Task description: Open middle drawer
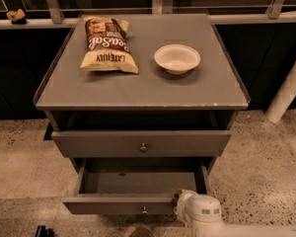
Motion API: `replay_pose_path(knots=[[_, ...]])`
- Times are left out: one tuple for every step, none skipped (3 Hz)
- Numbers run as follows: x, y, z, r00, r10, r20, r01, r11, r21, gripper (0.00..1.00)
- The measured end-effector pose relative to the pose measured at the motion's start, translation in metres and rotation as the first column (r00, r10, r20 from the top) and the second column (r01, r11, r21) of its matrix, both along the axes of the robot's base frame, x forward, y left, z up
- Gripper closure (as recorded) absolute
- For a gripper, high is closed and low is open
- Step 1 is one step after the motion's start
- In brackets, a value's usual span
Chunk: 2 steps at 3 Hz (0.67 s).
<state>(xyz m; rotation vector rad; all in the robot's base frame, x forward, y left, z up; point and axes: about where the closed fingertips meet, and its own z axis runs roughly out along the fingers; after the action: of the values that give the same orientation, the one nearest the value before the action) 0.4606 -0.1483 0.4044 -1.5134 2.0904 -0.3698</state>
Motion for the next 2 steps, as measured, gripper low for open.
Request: replay_pose_path(knots=[[-0.0056, -0.0011, 0.0007, 1.0000, 0.005, -0.002, -0.005, 1.000, -0.004, 1.00], [-0.0086, 0.0009, 0.0047, 1.0000, 0.005, 0.000, -0.005, 1.000, 0.007, 1.00]])
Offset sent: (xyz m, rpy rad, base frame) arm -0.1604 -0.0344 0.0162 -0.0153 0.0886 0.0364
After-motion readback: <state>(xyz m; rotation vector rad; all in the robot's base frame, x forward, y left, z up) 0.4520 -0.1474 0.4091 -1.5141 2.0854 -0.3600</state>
